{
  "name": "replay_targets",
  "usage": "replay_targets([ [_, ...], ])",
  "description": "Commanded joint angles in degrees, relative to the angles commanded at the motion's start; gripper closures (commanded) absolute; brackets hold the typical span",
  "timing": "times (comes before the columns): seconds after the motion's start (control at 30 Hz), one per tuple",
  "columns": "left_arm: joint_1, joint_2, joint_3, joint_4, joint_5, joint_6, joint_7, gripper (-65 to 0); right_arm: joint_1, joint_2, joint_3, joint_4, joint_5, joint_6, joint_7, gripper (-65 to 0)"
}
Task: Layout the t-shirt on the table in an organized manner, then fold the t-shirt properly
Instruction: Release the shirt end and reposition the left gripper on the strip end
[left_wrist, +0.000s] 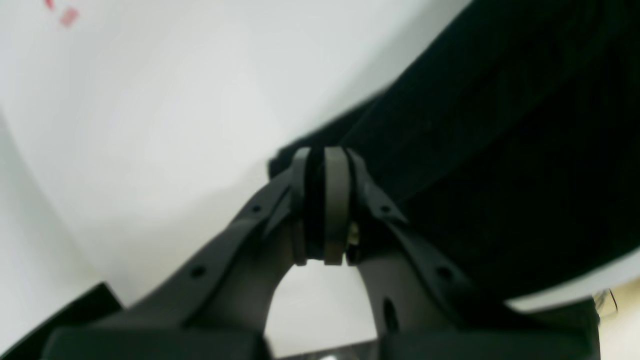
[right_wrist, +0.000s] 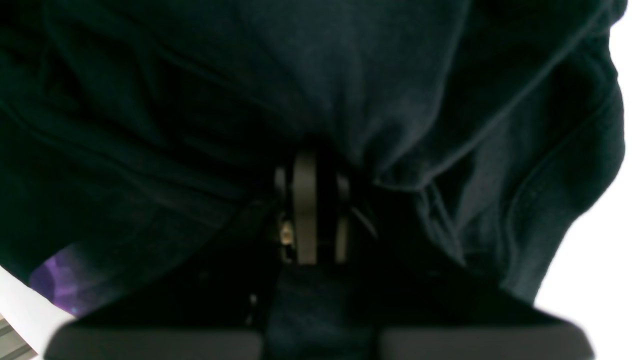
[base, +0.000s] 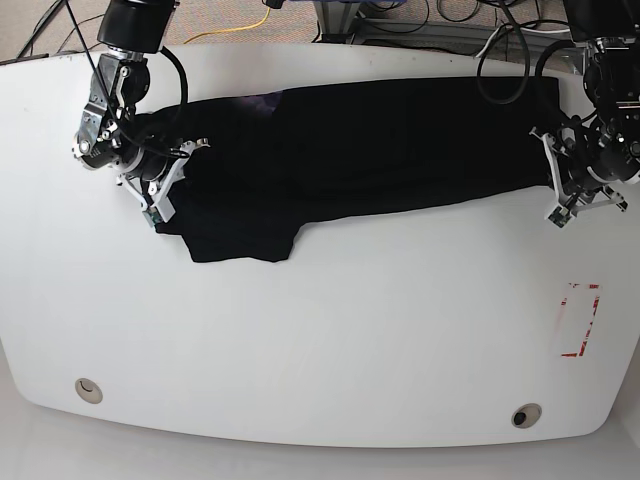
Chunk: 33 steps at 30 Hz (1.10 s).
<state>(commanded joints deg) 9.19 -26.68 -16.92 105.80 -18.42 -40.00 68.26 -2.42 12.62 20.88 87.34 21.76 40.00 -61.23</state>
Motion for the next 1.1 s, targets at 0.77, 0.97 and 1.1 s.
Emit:
replay_targets([
  [0.77,-2.73,-2.46,-7.74,9.14,-14.33,0.00,11.74,-33.1,1.23,-0.09,0.00,-0.09,0.00,0.00,0.00,-4.6],
  [0.97,-3.25,-2.55,-12.40,8.00,-12.66,0.00,11.74,-33.1,1.23,0.26,0.00,-0.09,0.00,0.00,0.00,-4.6],
  [1.1,-3.34,-1.49,-11.43,6.42,-7.21,0.00,8.79,-33.1,1.23,0.00,0.00,-0.09,0.00,0.00,0.00,-4.6],
])
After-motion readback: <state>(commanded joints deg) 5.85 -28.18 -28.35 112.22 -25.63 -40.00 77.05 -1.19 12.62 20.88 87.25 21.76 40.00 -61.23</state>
